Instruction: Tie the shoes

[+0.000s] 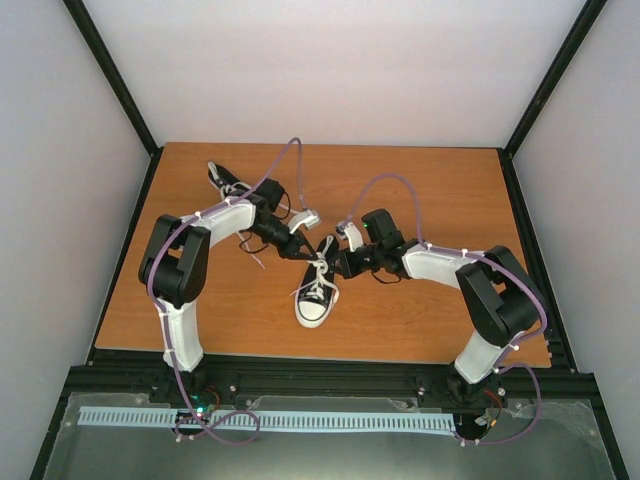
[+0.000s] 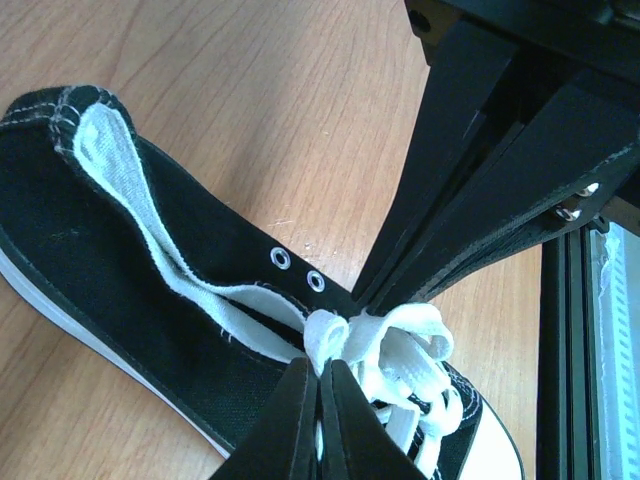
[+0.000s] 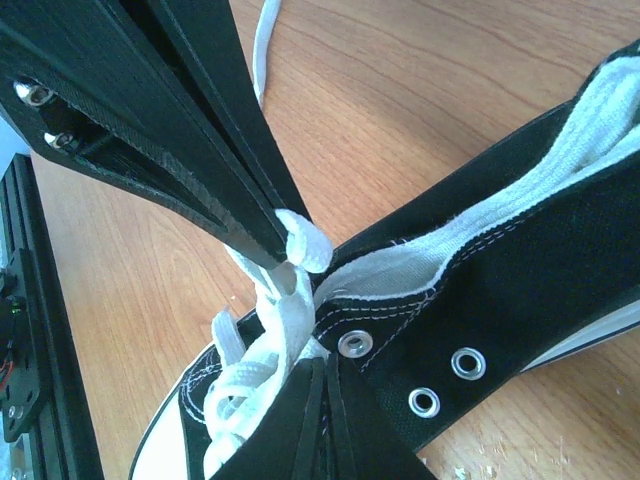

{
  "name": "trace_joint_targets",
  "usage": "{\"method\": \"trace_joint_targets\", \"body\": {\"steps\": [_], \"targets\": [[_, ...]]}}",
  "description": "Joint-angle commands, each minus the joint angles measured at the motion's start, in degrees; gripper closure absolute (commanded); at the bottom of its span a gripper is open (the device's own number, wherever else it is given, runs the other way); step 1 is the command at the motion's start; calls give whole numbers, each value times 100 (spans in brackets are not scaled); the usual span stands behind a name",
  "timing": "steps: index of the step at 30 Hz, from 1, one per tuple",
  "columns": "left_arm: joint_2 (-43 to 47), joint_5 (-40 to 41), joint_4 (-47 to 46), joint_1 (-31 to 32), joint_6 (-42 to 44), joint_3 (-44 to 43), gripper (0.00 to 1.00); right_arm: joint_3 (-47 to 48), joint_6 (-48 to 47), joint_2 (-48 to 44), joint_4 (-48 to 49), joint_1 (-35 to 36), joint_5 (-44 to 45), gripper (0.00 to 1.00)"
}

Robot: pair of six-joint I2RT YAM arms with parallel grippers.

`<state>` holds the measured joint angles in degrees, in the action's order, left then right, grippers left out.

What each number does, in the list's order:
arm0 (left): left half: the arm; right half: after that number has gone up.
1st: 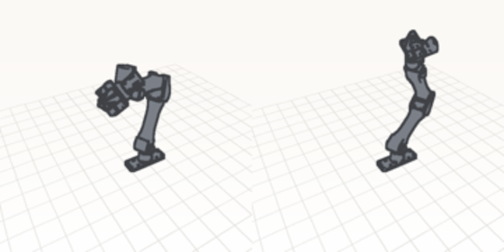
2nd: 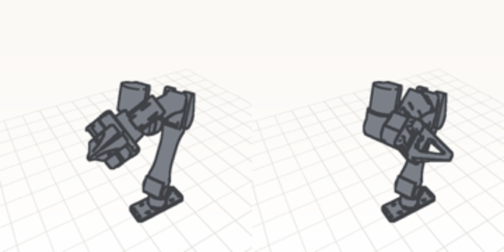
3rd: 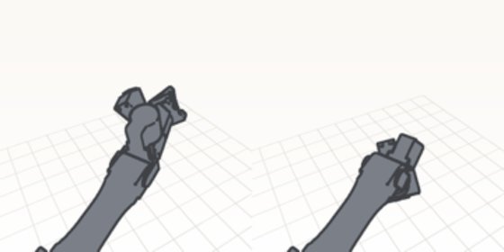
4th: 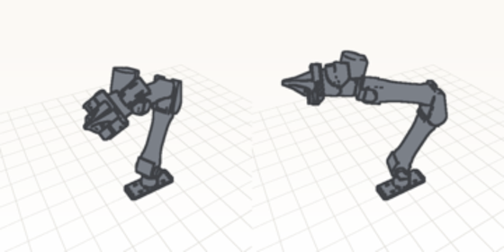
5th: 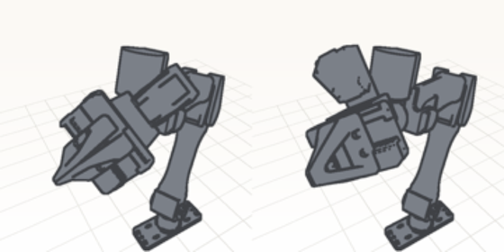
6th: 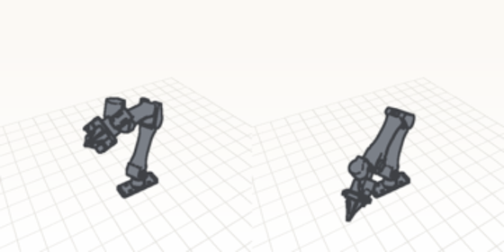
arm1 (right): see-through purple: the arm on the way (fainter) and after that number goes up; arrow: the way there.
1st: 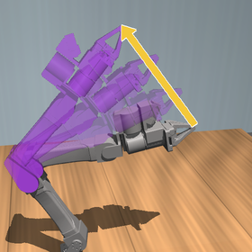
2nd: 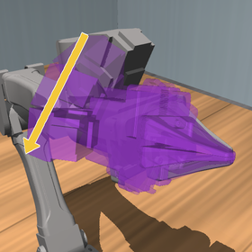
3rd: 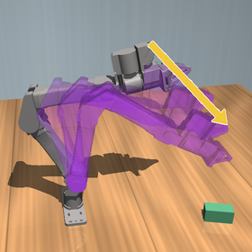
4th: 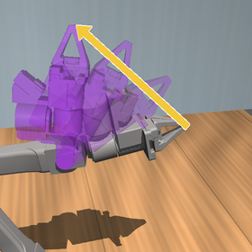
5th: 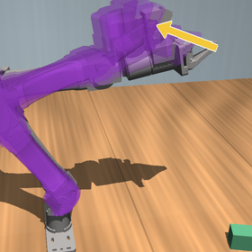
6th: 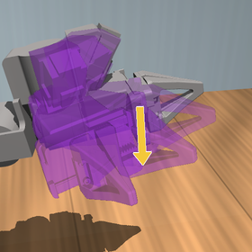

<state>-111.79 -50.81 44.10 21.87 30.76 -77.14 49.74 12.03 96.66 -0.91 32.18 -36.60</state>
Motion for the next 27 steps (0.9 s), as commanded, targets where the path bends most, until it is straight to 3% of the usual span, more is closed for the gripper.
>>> {"method": "trace_joint_targets", "body": {"steps": [1,12,27], "targets": [[186,-133,-113,-72,-15,6,98,-121,193,-187,64,-81,81,96],[17,-214,-306,-25,-194,-31,96,-74,239,-55,128,-81,27,97],[148,31,-301,-33,-152,168,95,-537,140,-380,-385,-81,819,97]]}}
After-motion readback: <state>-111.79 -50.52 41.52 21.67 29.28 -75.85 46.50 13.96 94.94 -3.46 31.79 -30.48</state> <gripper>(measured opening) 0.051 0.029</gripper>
